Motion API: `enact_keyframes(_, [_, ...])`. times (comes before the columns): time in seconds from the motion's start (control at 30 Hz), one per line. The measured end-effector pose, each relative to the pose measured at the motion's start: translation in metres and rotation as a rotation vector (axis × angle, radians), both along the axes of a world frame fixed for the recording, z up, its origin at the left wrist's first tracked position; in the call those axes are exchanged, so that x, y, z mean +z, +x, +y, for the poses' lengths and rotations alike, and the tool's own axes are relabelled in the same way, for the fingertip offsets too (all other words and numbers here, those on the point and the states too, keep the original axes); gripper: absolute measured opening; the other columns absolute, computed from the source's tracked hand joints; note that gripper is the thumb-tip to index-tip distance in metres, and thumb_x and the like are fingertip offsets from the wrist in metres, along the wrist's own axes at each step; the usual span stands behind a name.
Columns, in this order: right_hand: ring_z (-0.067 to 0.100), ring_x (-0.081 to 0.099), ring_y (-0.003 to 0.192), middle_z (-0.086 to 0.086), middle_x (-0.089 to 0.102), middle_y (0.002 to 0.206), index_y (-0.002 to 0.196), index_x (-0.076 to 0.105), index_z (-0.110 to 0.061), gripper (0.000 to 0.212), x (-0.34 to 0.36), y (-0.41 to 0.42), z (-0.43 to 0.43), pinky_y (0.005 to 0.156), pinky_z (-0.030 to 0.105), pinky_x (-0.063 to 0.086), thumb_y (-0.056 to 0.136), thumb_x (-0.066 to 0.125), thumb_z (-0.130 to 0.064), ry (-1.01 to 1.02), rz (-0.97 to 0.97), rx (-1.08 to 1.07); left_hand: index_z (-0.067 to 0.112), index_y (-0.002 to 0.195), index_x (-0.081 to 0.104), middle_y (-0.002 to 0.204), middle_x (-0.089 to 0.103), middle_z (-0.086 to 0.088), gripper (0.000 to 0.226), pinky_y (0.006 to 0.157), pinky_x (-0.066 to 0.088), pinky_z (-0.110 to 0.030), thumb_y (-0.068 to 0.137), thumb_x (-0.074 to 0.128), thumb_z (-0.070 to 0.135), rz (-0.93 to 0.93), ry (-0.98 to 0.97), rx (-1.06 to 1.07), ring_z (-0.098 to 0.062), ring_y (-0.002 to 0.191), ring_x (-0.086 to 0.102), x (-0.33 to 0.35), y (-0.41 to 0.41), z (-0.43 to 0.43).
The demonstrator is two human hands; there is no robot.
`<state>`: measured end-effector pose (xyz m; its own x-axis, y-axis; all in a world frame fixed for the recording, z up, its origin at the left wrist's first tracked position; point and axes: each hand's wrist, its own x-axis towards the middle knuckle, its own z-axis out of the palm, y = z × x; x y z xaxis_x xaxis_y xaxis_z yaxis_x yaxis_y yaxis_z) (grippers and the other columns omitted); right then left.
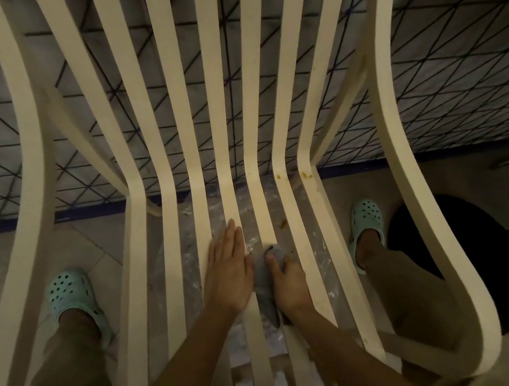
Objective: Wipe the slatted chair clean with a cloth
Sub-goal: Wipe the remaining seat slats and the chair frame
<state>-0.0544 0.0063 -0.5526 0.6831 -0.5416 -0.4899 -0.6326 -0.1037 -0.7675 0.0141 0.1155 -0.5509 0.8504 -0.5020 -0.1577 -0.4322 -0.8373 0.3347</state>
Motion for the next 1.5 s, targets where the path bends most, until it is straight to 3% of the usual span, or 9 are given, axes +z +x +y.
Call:
enact_keyframes(0.2, [0.014,0.059,0.069,0.003,0.061,0.078,0.089,0.059,-0.012,0.038,-0.004,0.033,-0.014,0.058,0.018,0.042,0.101,0.039,-0.042,-0.058,-0.006,0.056,0.018,0.153,-0.003,0.16,-0.013,0.002,0.061,0.12,-0.005,-0.036,0.097,-0.003,0.044,-0.046,0.022,-0.002,-0.012,0.147,-0.014,0.0,0.018,-0.005])
enact_keyframes(0.4, [0.013,0.057,0.072,-0.003,0.056,0.076,0.089,0.054,-0.013,0.032,-0.005,0.083,-0.03,0.053,0.009,0.037,0.102,0.039,-0.038,-0.04,0.003,0.065,0.013,0.152,0.012,0.161,0.007,-0.004,0.059,0.121,0.012,-0.041,0.101,0.005,0.039,-0.037,-0.044,0.075,-0.016,0.149,0.002,-0.002,0.018,-0.008])
enact_keyframes(0.63, [0.02,0.057,0.087,0.007,0.058,0.093,0.096,0.052,-0.012,0.032,-0.012,0.134,-0.045,0.073,0.026,0.042,0.102,0.039,-0.039,-0.009,0.022,0.055,0.016,0.152,0.0,0.161,-0.007,0.0,0.066,0.121,0.007,-0.038,0.093,-0.01,0.042,-0.006,0.049,0.076,-0.013,0.148,-0.006,0.006,0.022,-0.013])
enact_keyframes(0.77, [0.025,0.062,0.089,0.011,0.065,0.1,0.106,0.059,-0.003,0.047,-0.016,0.165,-0.053,0.07,0.027,0.043,0.099,0.043,-0.046,-0.007,0.011,0.047,0.016,0.151,-0.005,0.161,-0.01,-0.001,0.064,0.121,0.006,-0.038,0.093,-0.01,0.043,0.005,0.047,0.078,-0.014,0.148,-0.009,0.007,0.02,-0.013])
enact_keyframes(0.87, [0.02,0.062,0.079,0.008,0.065,0.09,0.105,0.061,-0.004,0.045,-0.015,0.176,-0.057,0.057,0.019,0.04,0.098,0.046,-0.046,-0.001,-0.039,0.048,0.016,0.152,-0.005,0.16,-0.012,0.0,0.066,0.121,0.001,-0.036,0.093,-0.01,0.044,0.017,0.036,0.076,-0.013,0.147,-0.011,0.008,0.021,-0.014])
enact_keyframes(1.0, [0.007,0.055,0.07,-0.001,0.058,0.08,0.101,0.056,-0.011,0.032,-0.014,0.177,-0.057,0.059,0.018,0.041,0.099,0.046,-0.042,0.007,-0.072,0.054,0.016,0.153,-0.004,0.161,-0.011,0.0,0.065,0.121,0.002,-0.035,0.094,-0.007,0.043,0.021,0.037,0.078,-0.012,0.148,-0.008,0.007,0.021,-0.015])
enact_keyframes(1.13, [0.022,0.061,0.072,0.011,0.063,0.082,0.096,0.059,-0.002,0.045,-0.013,0.182,-0.056,0.062,0.031,0.049,0.102,0.036,-0.04,-0.004,-0.068,0.02,0.016,0.153,-0.003,0.161,-0.011,0.001,0.06,0.121,0.003,-0.035,0.098,0.001,0.041,0.016,0.039,0.083,-0.011,0.148,-0.004,0.006,0.021,-0.014])
enact_keyframes(1.27, [0.015,0.053,0.061,0.004,0.054,0.068,0.081,0.053,-0.007,0.041,-0.012,0.18,-0.057,0.053,0.023,0.04,0.104,0.032,-0.034,-0.02,-0.069,0.032,0.016,0.152,-0.005,0.16,-0.013,0.002,0.06,0.121,0.003,-0.035,0.099,0.001,0.041,0.018,0.035,0.081,-0.01,0.148,-0.007,0.004,0.021,-0.014])
enact_keyframes(1.5, [0.022,0.059,0.083,0.012,0.06,0.092,0.097,0.053,-0.009,0.034,-0.013,0.176,-0.057,0.073,0.029,0.044,0.103,0.035,-0.038,-0.06,-0.091,0.101,0.015,0.153,-0.001,0.161,-0.009,0.002,0.059,0.12,0.002,-0.034,0.1,0.008,0.04,-0.011,0.045,0.087,-0.009,0.148,0.0,0.001,0.021,-0.014])
